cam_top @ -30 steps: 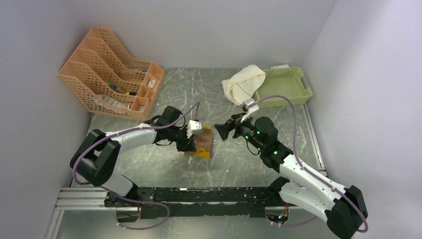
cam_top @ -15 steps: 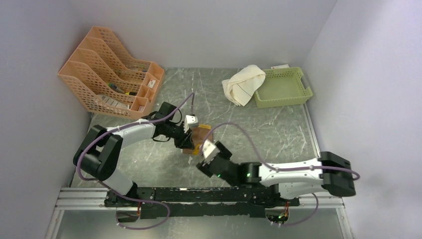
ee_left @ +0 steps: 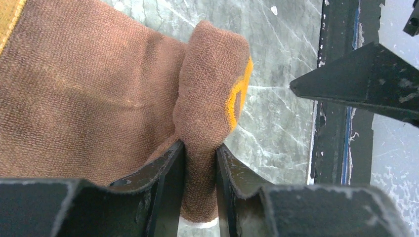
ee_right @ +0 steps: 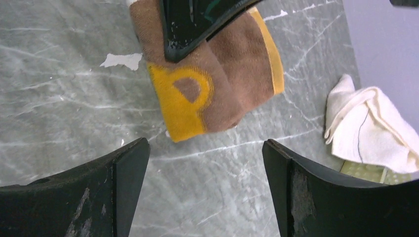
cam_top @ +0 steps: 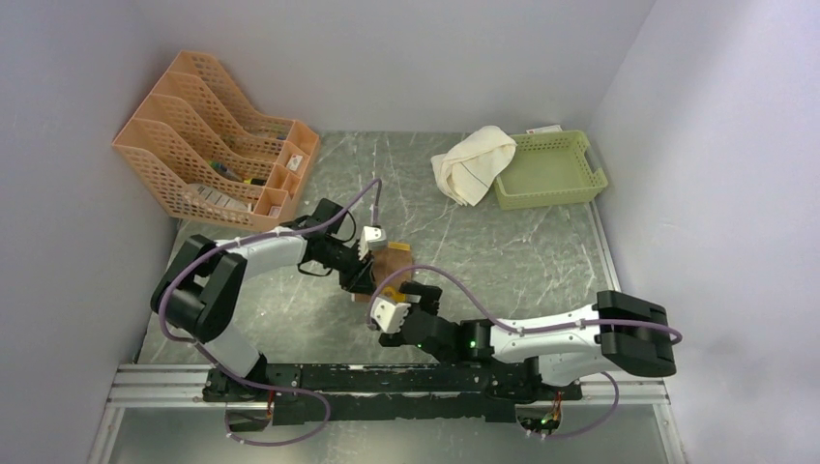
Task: Roll the towels
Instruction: Roll the towel at the center of the board.
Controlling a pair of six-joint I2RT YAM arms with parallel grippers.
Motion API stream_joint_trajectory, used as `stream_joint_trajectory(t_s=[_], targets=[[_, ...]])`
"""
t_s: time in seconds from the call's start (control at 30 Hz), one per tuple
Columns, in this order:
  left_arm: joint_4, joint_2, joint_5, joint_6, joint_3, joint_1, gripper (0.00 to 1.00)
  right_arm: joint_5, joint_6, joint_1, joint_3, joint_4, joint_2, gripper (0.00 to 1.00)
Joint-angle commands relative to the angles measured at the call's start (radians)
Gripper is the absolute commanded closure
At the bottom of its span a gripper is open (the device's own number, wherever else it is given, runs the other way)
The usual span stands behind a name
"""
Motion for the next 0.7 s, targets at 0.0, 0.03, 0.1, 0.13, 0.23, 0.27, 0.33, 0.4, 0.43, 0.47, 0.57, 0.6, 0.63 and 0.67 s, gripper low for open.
stream_joint_trajectory(t_s=[0.0,0.03,0.1,0.13,0.23,0.27,0.33,0.4,0.43,0.47,0.57,0.6,0.63,0.67], targets=[[-0.047,0.016,0.053,0.042,0.037,-0.007,0.61,-0.12,-0.142,-0.043,0.04,0.092,0.058,0.14],[-0.051,0.018,0.053,0.045,0.038,-0.008,0.6,-0.156,-0.137,-0.053,0.051,0.082,0.077,0.15],[-0.059,0.021,0.056,0.05,0.043,-0.008,0.6,-0.233,-0.116,-0.081,0.07,0.063,0.102,0.15],[-0.063,0.026,0.058,0.052,0.045,-0.008,0.6,-0.273,-0.103,-0.099,0.078,0.056,0.11,0.16],[-0.078,0.043,0.065,0.063,0.057,-0.007,0.6,-0.371,-0.082,-0.14,0.087,0.065,0.122,0.16],[-0.085,0.047,0.067,0.066,0.06,-0.008,0.61,-0.384,-0.084,-0.148,0.087,0.075,0.128,0.16],[-0.09,0.054,0.07,0.071,0.065,-0.008,0.61,-0.401,-0.095,-0.166,0.097,0.082,0.152,0.17],[-0.091,0.055,0.072,0.073,0.067,-0.008,0.61,-0.432,-0.103,-0.184,0.107,0.089,0.177,0.18],[-0.093,0.056,0.073,0.074,0.067,-0.008,0.61,-0.445,-0.105,-0.191,0.111,0.098,0.188,0.18],[-0.094,0.056,0.074,0.075,0.068,-0.008,0.61,-0.457,-0.108,-0.197,0.113,0.105,0.2,0.19],[-0.097,0.058,0.078,0.077,0.069,-0.008,0.61,-0.483,-0.099,-0.217,0.115,0.119,0.227,0.22],[-0.1,0.061,0.08,0.079,0.071,-0.007,0.61,-0.48,-0.096,-0.22,0.111,0.13,0.233,0.23],[-0.104,0.064,0.083,0.083,0.074,-0.004,0.61,-0.468,-0.091,-0.223,0.101,0.148,0.239,0.24],[-0.108,0.067,0.085,0.086,0.075,-0.003,0.6,-0.453,-0.088,-0.227,0.092,0.163,0.246,0.24]])
